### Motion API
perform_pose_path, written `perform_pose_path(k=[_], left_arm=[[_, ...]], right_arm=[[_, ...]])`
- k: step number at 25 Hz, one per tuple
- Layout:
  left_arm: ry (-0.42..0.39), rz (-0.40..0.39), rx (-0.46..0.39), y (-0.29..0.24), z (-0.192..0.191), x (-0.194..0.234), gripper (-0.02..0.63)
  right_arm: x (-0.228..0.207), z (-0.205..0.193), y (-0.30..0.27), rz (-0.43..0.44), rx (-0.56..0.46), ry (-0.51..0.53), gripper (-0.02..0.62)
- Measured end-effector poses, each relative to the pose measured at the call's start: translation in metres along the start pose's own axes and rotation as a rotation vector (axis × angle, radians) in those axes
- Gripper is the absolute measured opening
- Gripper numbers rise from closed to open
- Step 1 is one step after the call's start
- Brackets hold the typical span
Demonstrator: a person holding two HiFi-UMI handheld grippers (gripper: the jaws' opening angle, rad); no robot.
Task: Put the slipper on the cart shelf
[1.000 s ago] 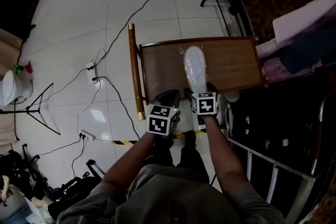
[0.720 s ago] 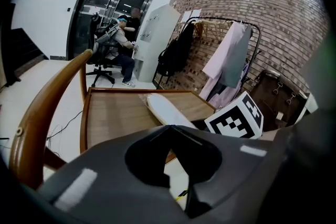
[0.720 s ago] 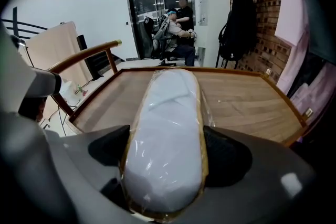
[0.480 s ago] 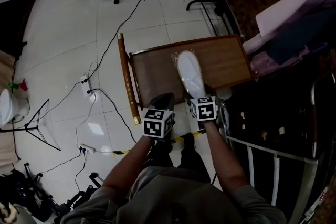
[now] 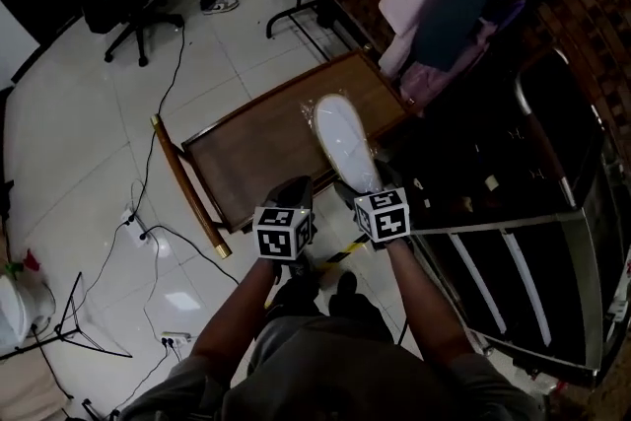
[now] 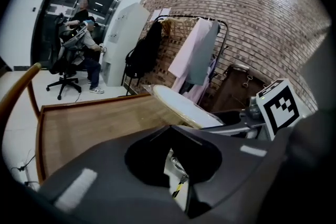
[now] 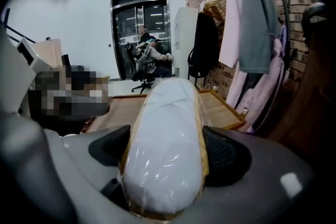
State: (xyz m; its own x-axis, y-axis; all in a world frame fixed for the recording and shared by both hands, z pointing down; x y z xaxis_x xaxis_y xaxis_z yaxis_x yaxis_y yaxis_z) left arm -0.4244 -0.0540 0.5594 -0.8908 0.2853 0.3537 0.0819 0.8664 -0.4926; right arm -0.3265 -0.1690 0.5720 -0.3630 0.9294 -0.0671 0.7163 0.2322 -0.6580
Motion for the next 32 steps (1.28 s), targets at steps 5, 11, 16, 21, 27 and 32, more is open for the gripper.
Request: perform_pose_path(k=[5,11,16,21,27,32], left_arm=[[-0.106,-0.154,0.018,-0.02,0.012,-0.069,0.008],[-0.205,-0.277,0.02,-0.024,0.007,-0.163,0.008],[-0.274,-0.367,0.032,-0.015,-0.015,-0.247,0.008],[-0.331,-0.438,0.037,-0.004,-0.043,-0.318,0.008],[-0.397,-0.531,0.055,0.011,-0.085,-0.402,0.008],[-0.448,-0.609,0.079,0.025,-0.12,-0.464,0.008]], right_arm=[[-0.041,-0.017,0.077,-0.101,-0.066,-0.09,0.419],[-0.076,-0.062,0.177,-0.194,-0.135,-0.156,0.419],[-0.084,-0.109,0.258,-0.256,-0.172,-0.196,0.419],[-0.091,-0.16,0.329,-0.325,-0.201,-0.244,0.419],[-0.1,-0.225,0.405,-0.414,-0.216,-0.296,0.419],[-0.104,-0.278,0.462,-0.499,-0.223,-0.353,0.419]])
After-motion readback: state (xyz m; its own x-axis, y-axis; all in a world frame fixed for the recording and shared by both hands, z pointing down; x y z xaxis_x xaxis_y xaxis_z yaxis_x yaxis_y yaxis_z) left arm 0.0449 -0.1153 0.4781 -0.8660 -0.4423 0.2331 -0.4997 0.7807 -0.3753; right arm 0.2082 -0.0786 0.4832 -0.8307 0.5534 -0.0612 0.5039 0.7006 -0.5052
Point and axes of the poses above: the fingertips, and each gripper's own axes: y backward along the fingers, x to its left, z out of its top, the point moved 5 cm from there along y, backward along the fingers, and after that the axes turned 2 degrees about -y, right-handed, at the moved point
